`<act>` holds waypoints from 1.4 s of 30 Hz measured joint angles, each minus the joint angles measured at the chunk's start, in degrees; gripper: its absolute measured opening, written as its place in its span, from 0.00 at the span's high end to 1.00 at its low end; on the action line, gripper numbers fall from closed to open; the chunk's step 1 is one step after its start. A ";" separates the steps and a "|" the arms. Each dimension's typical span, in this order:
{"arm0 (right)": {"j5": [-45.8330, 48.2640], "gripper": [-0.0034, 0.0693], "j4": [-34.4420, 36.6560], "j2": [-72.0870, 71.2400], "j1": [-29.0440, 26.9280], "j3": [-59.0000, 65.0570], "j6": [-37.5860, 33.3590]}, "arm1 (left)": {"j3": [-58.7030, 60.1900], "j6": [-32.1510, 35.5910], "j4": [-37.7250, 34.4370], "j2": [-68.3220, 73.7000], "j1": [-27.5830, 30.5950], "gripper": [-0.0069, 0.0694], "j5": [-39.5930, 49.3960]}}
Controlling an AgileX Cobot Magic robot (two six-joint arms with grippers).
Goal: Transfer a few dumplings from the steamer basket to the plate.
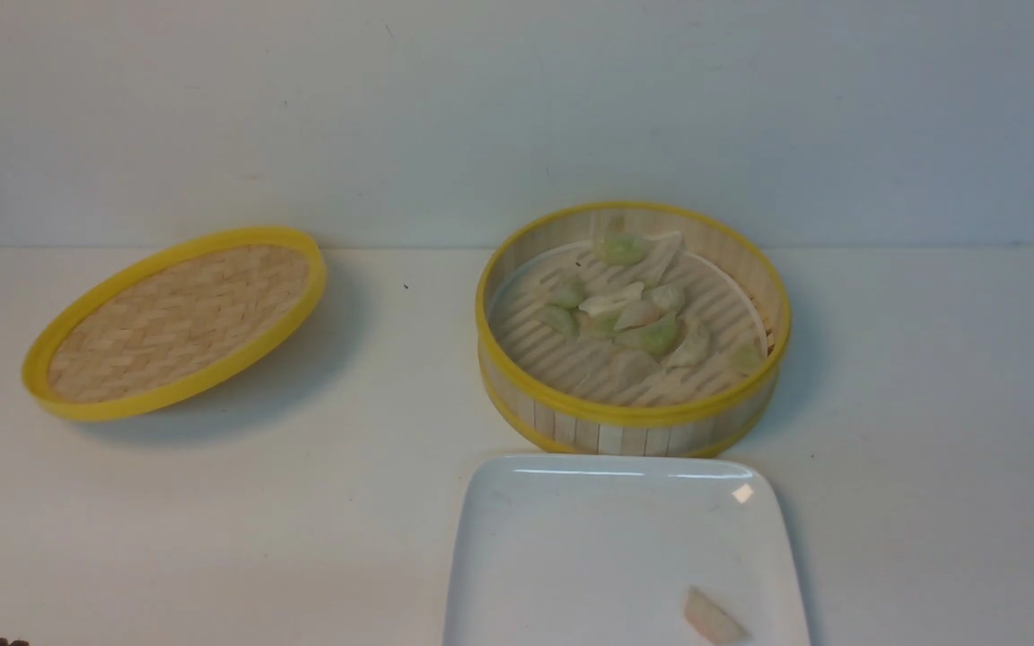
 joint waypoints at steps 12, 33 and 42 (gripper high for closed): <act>5.71 0.97 0.89 0.00 -12.92 14.71 0.96 | 0.00 0.00 -0.01 0.00 0.00 0.90 0.00; -0.58 0.97 1.26 0.06 -13.09 18.42 1.09 | 0.00 0.00 -0.01 0.00 0.00 0.90 0.00; -0.59 0.97 1.26 0.06 -13.09 18.42 1.09 | 0.00 0.00 -0.01 0.00 0.00 0.90 0.00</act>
